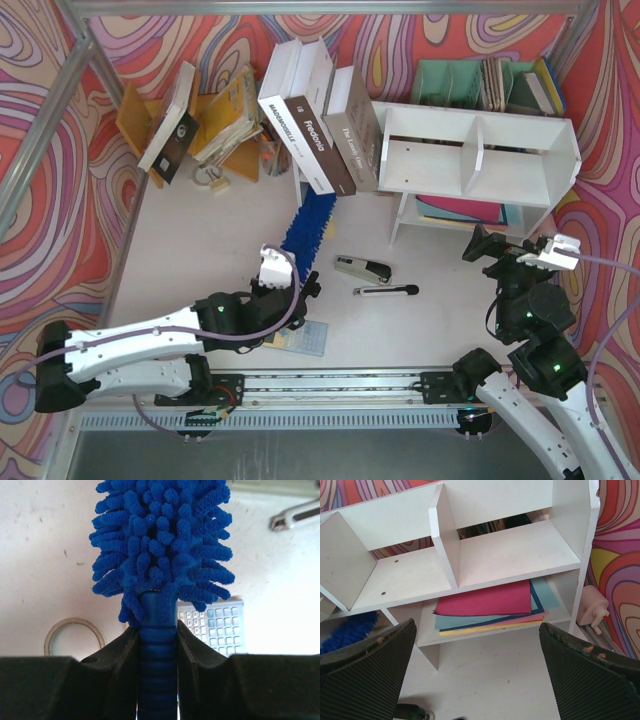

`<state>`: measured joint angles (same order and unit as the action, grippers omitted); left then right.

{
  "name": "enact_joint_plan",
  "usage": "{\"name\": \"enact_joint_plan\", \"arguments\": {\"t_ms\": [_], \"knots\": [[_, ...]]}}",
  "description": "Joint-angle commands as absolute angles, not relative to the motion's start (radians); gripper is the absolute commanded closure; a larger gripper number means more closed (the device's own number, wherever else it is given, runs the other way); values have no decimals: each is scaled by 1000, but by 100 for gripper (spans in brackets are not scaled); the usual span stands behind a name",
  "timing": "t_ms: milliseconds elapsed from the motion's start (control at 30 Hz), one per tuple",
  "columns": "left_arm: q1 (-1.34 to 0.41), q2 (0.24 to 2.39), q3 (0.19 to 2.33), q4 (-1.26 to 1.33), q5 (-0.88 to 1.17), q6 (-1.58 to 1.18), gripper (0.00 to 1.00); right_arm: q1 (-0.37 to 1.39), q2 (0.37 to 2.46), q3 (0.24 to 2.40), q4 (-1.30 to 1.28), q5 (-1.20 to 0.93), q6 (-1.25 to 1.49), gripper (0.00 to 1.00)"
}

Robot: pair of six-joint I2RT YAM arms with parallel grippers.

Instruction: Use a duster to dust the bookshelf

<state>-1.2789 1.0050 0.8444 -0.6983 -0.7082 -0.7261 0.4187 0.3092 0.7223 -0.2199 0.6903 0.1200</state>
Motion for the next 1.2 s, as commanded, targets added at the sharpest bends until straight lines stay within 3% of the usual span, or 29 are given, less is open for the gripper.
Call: {"name": "enact_joint_plan", "arguments": {"t_ms": [0, 633, 1167], "knots": [[-1272, 1011, 776, -652, -692, -799, 100, 422, 307, 720, -218, 694, 121, 1], [-1272, 868, 894, -610, -709, -617, 100, 422, 285, 716, -221, 696, 124, 1], [-1272, 1011, 818, -534, -646, -676, 100, 422, 296, 719, -221, 690, 124, 1]]}}
